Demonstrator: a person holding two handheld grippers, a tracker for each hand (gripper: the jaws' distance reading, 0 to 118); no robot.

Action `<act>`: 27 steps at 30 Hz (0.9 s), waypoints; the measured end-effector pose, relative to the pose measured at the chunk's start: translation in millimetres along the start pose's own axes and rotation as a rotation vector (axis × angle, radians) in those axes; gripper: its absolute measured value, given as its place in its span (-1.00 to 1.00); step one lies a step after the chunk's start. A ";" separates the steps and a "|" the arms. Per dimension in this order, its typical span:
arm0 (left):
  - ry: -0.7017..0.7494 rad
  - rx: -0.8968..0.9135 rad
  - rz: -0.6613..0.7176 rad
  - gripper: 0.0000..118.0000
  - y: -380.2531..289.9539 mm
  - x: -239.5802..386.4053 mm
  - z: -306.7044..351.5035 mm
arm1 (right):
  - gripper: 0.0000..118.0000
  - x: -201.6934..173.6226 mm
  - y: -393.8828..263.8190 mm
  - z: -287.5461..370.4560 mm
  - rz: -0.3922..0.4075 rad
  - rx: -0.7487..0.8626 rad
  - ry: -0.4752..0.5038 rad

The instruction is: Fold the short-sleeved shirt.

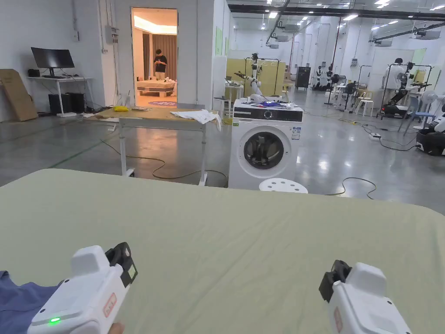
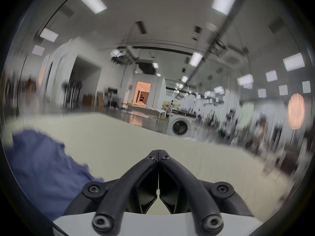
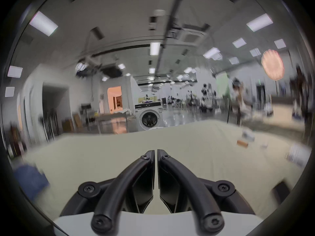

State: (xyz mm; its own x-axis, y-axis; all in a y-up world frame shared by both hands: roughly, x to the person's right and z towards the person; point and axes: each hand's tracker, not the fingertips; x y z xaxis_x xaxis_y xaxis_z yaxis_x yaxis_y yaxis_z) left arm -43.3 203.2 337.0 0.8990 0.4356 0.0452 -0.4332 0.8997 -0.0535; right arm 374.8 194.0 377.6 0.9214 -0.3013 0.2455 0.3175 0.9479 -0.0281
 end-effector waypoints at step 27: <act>0.036 -0.018 -0.429 -1.00 1.3 15.5 -7.9 | -0.97 -33.3 -4.1 -11.6 0.464 -0.070 0.046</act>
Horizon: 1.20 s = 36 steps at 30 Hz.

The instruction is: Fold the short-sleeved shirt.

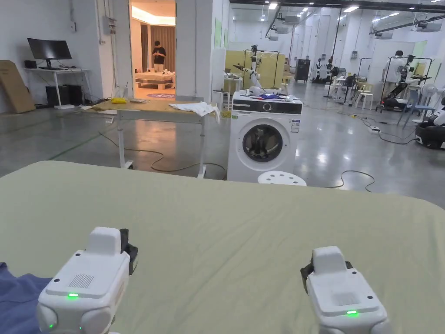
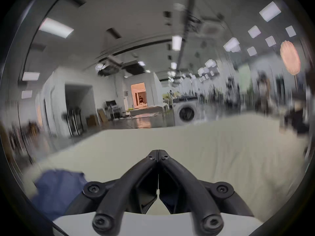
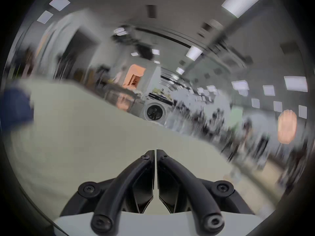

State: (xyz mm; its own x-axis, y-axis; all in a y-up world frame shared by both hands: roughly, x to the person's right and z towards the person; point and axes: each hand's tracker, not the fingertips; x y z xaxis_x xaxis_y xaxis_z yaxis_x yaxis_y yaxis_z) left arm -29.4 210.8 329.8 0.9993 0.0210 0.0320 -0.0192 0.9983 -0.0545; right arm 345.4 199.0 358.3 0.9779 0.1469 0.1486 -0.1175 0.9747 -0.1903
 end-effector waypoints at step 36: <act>0.173 -0.862 0.139 0.28 -21.8 -276.5 30.3 | -0.98 -50.8 -15.1 -14.0 -0.027 -0.022 0.088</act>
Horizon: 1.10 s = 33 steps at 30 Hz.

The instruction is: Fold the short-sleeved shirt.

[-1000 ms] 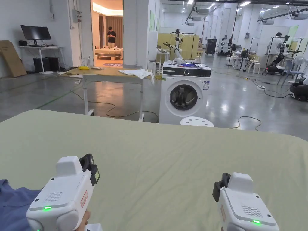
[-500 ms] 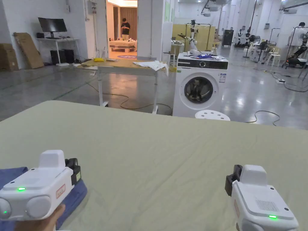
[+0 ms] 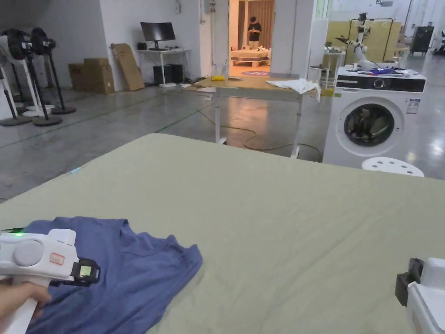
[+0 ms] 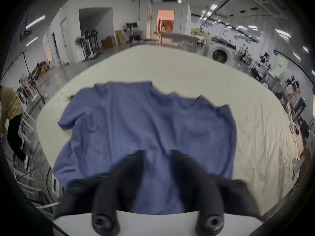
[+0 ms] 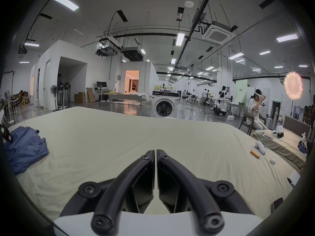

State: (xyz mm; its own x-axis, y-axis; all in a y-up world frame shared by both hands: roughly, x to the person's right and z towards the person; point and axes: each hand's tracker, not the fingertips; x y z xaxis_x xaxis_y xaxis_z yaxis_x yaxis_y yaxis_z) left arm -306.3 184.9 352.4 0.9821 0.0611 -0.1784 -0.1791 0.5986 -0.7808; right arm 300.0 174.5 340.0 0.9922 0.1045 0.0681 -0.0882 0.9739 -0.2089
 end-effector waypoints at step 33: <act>0.059 0.471 0.047 -1.00 -10.0 -15.1 60.2 | -0.98 1.7 -0.6 5.4 0.026 -0.007 -0.004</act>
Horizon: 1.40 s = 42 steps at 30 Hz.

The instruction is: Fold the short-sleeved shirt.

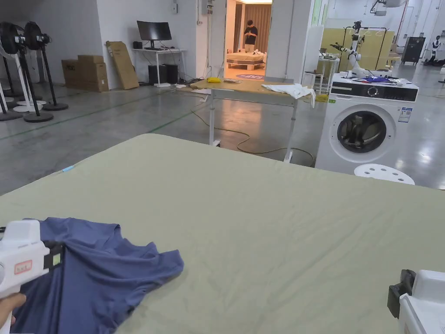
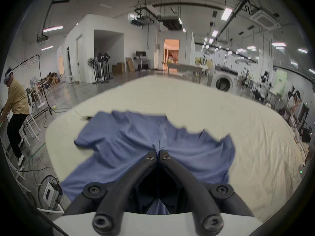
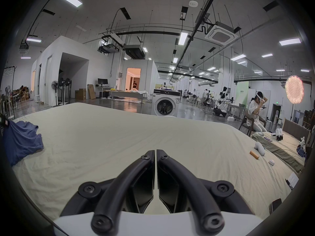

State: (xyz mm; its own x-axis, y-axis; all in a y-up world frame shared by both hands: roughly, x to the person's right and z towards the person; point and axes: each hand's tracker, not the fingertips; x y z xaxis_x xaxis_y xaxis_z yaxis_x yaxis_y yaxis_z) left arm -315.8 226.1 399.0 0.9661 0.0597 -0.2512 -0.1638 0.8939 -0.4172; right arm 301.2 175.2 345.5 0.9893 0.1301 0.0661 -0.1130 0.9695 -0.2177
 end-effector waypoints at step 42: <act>-0.957 -0.023 -0.306 -1.00 31.7 461.5 -13.1 | -0.98 165.4 -10.7 92.9 -0.121 0.034 -0.285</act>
State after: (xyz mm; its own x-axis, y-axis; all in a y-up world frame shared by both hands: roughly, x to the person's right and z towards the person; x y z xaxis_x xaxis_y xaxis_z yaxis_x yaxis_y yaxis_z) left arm 122.3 276.1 258.3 0.7197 0.1701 0.6731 0.1242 0.9224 -0.3658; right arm 457.5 205.7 449.2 0.9305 0.0619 0.3611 -0.0040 0.9873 -0.1590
